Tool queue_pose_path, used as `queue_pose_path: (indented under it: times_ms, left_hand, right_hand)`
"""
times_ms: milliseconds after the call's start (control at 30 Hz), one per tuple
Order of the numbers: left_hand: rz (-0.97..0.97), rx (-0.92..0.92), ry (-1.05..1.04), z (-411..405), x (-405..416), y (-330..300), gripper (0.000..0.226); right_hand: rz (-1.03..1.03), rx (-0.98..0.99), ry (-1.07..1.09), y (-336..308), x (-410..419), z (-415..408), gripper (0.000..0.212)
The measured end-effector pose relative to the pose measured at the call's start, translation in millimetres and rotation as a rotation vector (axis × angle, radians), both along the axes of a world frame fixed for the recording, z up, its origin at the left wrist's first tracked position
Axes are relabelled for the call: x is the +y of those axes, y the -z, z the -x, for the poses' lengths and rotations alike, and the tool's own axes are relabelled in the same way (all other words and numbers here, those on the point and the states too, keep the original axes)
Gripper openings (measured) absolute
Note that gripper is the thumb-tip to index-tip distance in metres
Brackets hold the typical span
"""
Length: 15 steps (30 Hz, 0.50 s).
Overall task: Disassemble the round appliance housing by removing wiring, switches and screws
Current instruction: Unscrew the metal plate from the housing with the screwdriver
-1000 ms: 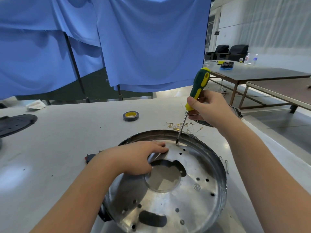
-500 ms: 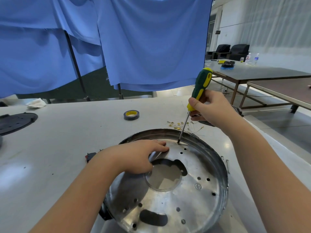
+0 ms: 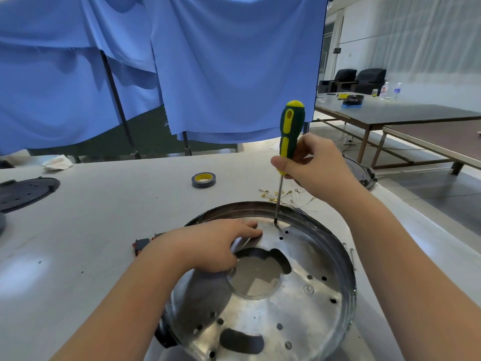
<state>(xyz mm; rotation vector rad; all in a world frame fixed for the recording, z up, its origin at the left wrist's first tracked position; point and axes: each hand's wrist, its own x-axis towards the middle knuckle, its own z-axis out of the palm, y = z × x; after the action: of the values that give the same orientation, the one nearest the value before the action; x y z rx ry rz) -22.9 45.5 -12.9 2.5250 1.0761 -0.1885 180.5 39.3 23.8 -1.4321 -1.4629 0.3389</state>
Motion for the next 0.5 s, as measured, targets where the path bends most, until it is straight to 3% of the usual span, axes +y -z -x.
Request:
queue_pose_path:
  times_ms: [167,267,400,500]
  left_hand:
    - [0.001,-0.010,0.007,1,2,2,0.079]
    - [0.004,-0.013,0.004,1,2,3,0.080]
    - [0.033,0.011,0.009,0,1,-2,0.078]
    - [0.038,0.068,0.008,-4,3,-15,0.065]
  right_hand:
    - [0.049,0.062,-0.195,-1,1,-3,0.006]
    - [0.093,0.143,-0.299,-3,-1,-8,0.015]
    - [0.120,0.111,-0.366,-2,-1,-8,0.024]
    - [0.093,0.103,-0.369,-1,2,-3,0.021]
